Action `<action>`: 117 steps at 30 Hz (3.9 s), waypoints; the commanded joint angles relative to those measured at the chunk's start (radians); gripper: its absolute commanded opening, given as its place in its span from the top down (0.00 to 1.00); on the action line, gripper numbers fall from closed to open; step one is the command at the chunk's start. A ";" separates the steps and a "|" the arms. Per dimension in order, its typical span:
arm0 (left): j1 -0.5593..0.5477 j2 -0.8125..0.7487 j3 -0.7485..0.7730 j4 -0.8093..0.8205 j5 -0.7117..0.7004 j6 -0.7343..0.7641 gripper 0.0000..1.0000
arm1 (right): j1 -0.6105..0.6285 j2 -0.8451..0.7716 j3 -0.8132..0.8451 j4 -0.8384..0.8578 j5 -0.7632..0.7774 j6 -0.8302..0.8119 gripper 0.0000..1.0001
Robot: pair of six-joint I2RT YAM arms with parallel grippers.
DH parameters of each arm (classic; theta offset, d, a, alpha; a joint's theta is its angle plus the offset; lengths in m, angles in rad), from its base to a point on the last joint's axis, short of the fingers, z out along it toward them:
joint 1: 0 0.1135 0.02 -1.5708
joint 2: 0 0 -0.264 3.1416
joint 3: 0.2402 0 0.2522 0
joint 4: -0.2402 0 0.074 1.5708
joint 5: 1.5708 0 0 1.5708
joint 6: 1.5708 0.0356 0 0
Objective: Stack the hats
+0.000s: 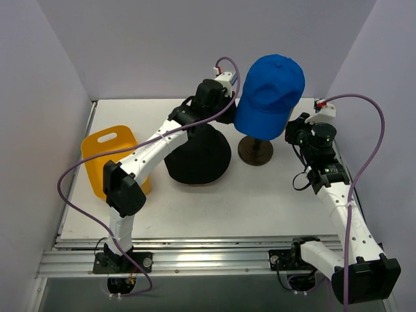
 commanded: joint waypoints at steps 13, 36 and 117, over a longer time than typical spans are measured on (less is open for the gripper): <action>-0.049 -0.025 0.116 -0.028 -0.051 0.038 0.98 | 0.016 0.002 0.058 0.030 -0.037 -0.006 1.00; 0.017 -0.187 0.058 -0.094 -0.182 0.041 0.98 | 0.003 -0.086 0.164 -0.208 0.228 -0.043 1.00; -0.166 -1.338 -1.065 0.133 -0.198 0.008 0.06 | 0.088 -0.569 0.045 -0.561 -0.002 0.071 0.00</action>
